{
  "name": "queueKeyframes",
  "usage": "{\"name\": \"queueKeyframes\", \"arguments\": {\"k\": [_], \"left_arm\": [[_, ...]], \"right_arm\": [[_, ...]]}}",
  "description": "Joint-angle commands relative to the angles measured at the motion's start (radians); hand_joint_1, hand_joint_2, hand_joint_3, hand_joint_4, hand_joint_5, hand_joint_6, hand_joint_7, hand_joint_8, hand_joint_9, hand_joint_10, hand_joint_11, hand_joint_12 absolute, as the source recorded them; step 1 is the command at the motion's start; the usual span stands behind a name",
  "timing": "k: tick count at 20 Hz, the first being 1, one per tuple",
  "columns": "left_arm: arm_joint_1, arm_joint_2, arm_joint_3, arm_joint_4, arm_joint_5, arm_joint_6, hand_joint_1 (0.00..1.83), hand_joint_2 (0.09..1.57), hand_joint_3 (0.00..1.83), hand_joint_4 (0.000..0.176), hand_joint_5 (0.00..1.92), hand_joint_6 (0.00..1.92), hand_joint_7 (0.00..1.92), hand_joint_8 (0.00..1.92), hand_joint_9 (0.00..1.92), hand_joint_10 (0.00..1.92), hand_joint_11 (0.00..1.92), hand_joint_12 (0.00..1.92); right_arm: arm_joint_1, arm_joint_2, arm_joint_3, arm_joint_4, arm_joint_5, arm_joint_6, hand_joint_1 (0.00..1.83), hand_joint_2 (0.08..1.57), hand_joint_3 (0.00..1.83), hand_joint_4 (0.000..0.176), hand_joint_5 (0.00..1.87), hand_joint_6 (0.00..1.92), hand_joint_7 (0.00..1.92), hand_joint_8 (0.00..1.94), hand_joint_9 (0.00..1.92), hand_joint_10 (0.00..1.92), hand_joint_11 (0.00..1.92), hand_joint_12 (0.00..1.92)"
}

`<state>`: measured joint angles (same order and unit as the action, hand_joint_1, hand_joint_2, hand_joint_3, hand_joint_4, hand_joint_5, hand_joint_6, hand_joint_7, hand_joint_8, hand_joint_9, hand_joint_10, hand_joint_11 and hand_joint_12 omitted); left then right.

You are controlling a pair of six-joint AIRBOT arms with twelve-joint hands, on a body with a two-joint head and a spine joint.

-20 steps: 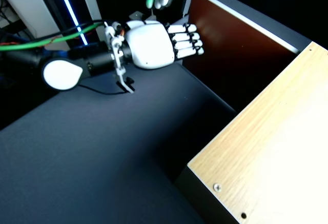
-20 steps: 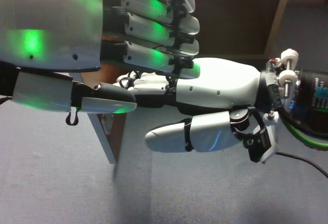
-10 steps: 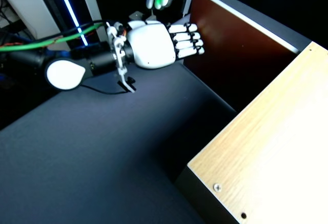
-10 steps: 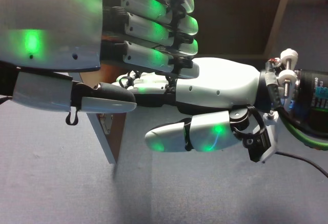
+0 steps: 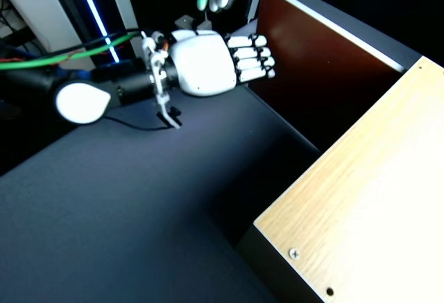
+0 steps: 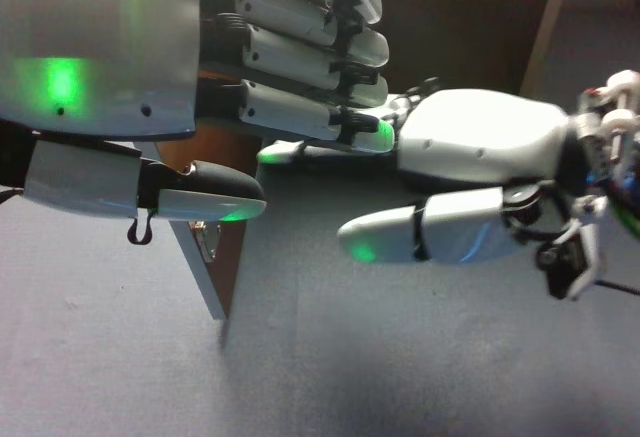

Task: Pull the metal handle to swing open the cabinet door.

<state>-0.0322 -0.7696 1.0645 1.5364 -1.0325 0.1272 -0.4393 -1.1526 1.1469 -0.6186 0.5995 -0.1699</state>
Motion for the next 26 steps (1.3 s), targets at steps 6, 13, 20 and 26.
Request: {"name": "queueKeyframes", "arguments": {"k": [6,13,20,26], "left_arm": [[-0.008,0.005,-0.001,-0.1,-0.02,0.01,0.0,1.57,0.1,0.0,0.37,0.0,0.36,0.0,0.3,0.0,0.0,0.71],[-0.008,0.005,-0.001,-0.1,-0.02,0.01,0.0,1.57,0.08,0.0,0.34,0.0,0.34,0.0,0.29,0.0,0.0,0.73],[-0.008,0.005,-0.001,-0.101,-0.02,0.01,0.0,1.57,0.07,0.0,0.35,0.0,0.34,0.0,0.29,0.0,0.0,0.72],[-0.008,0.005,-0.001,-0.101,-0.02,0.01,0.0,1.57,0.07,0.0,0.36,0.0,0.36,0.0,0.31,0.0,0.0,0.76]], "right_arm": [[0.014,0.075,-0.035,0.104,0.077,0.005,0.0,1.57,0.07,0.0,0.12,0.0,0.13,0.0,0.1,0.0,0.0,0.35],[0.035,0.127,-0.023,0.12,0.187,0.005,0.0,1.57,0.09,0.0,0.15,0.0,0.15,0.0,0.13,0.0,0.0,0.39],[0.106,0.143,-0.028,0.122,0.228,-0.024,0.0,1.57,0.08,0.0,0.15,0.0,0.15,0.0,0.12,0.0,0.0,0.39],[0.106,0.176,-0.066,0.1,0.23,-0.028,0.0,1.57,0.08,0.0,0.14,0.0,0.15,0.0,0.13,0.0,0.0,0.4]]}}
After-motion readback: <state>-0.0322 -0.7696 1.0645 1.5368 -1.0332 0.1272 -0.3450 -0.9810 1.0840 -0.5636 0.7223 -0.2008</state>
